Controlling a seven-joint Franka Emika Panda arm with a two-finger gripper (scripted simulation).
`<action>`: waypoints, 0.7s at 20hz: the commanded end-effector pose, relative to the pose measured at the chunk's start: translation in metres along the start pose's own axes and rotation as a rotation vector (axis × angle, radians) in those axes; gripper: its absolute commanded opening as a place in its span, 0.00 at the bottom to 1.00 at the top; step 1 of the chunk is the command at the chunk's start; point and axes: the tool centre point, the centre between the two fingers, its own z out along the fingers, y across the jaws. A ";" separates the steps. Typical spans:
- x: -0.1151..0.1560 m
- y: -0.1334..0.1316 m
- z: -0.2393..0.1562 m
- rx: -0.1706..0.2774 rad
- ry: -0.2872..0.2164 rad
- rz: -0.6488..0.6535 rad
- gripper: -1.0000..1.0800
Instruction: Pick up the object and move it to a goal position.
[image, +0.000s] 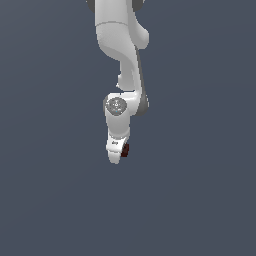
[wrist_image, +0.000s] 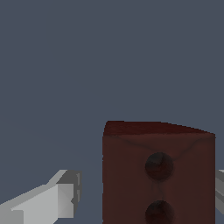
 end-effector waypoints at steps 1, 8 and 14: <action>0.000 0.001 0.005 -0.001 0.000 0.000 0.96; 0.000 0.001 0.006 -0.001 0.000 0.000 0.00; 0.000 0.001 0.005 -0.002 0.000 0.000 0.00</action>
